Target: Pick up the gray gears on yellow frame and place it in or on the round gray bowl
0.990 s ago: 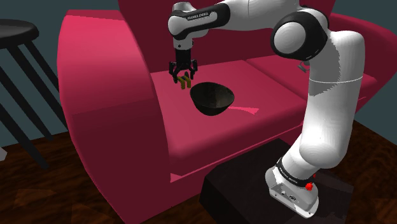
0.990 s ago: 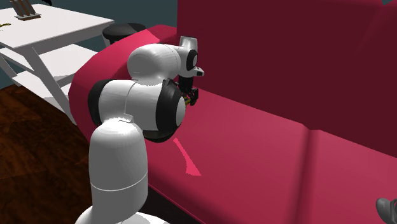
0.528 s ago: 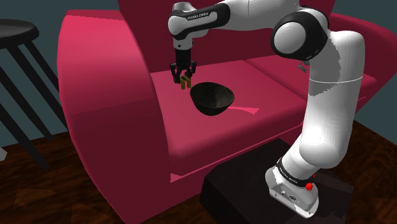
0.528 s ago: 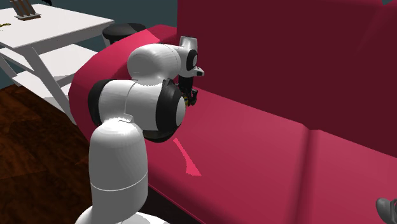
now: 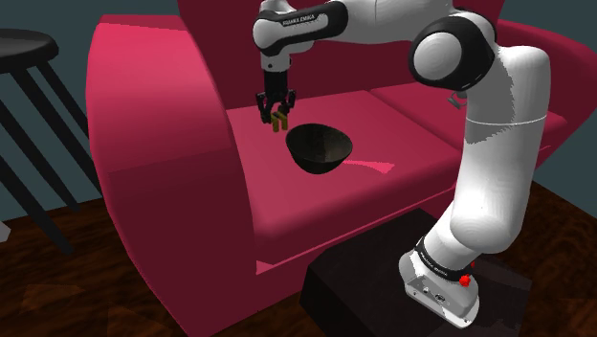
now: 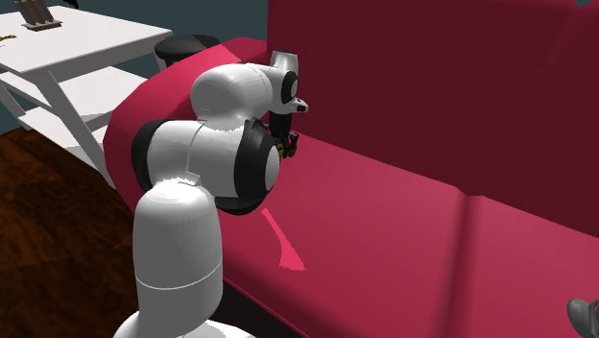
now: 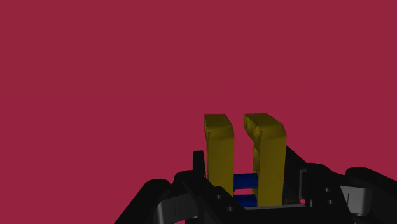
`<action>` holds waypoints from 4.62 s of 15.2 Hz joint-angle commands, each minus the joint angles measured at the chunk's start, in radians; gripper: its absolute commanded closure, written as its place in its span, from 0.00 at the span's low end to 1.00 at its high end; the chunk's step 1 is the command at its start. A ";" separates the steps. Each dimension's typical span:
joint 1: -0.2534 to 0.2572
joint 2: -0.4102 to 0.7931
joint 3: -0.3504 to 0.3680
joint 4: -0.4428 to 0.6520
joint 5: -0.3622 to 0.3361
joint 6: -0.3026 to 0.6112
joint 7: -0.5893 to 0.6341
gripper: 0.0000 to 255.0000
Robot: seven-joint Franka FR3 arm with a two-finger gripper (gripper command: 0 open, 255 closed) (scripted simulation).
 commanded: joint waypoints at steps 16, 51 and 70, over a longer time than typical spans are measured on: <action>-0.001 -0.006 0.001 0.220 -0.001 -0.226 0.016 1.00; 0.057 -0.783 0.055 -0.528 0.057 -0.244 0.123 1.00; 0.059 -0.787 0.062 -0.726 0.062 -0.051 0.105 1.00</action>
